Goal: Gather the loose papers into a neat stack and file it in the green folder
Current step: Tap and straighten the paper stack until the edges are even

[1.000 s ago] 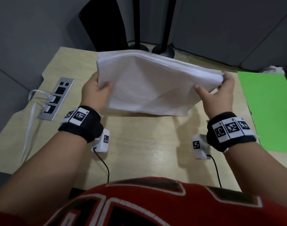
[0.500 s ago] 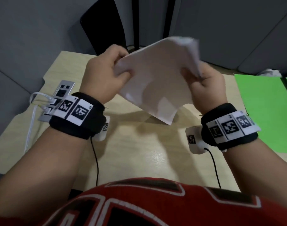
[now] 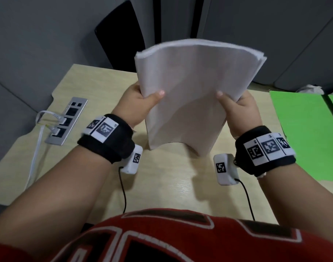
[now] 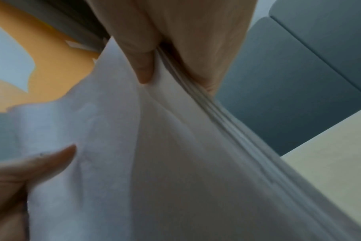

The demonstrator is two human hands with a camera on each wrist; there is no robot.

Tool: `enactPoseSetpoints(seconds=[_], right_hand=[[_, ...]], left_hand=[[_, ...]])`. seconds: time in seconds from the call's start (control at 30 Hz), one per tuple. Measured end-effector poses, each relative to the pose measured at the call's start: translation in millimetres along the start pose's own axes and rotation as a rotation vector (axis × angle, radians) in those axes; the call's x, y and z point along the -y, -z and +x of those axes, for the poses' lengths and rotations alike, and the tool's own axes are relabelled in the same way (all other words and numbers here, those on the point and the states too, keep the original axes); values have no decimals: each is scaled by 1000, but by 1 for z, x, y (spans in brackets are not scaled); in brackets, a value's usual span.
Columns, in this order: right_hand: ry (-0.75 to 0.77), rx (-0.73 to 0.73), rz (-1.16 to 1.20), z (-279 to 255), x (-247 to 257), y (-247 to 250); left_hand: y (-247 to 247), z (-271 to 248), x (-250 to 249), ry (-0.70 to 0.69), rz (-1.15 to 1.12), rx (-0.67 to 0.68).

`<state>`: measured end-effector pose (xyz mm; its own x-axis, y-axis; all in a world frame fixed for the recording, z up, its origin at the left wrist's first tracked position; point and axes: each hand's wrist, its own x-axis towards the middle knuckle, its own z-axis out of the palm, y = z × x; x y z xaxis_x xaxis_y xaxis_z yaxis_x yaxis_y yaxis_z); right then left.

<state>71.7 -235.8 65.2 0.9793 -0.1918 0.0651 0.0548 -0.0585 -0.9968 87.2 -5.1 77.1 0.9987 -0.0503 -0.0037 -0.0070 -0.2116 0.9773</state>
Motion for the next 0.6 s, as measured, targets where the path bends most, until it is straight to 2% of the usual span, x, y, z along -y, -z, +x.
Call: enactPoseSetpoints(seconds=[0.07, 0.13, 0.23, 0.33, 0.4, 0.5, 0.53, 0.6], right_hand=[[57, -38, 105, 1, 6, 0], [111, -67, 199, 3, 9, 2], [72, -51, 96, 1, 0, 4], [22, 41, -150, -4, -11, -4], [75, 24, -184, -5, -7, -11], [174, -32, 11, -4, 8, -14], [174, -38, 64, -4, 8, -12], [92, -33, 14, -4, -1, -9]], left_hand=[[-1, -2, -7, -75, -35, -103], [2, -2, -11, -140, -109, -119], [11, 0, 0, -55, -198, -3], [7, -1, 12, 64, 29, 77], [2, -1, 9, 49, 69, 11], [3, 0, -1, -76, -73, -102], [5, 0, -2, -107, -106, -112], [8, -1, 6, -84, -115, -96]])
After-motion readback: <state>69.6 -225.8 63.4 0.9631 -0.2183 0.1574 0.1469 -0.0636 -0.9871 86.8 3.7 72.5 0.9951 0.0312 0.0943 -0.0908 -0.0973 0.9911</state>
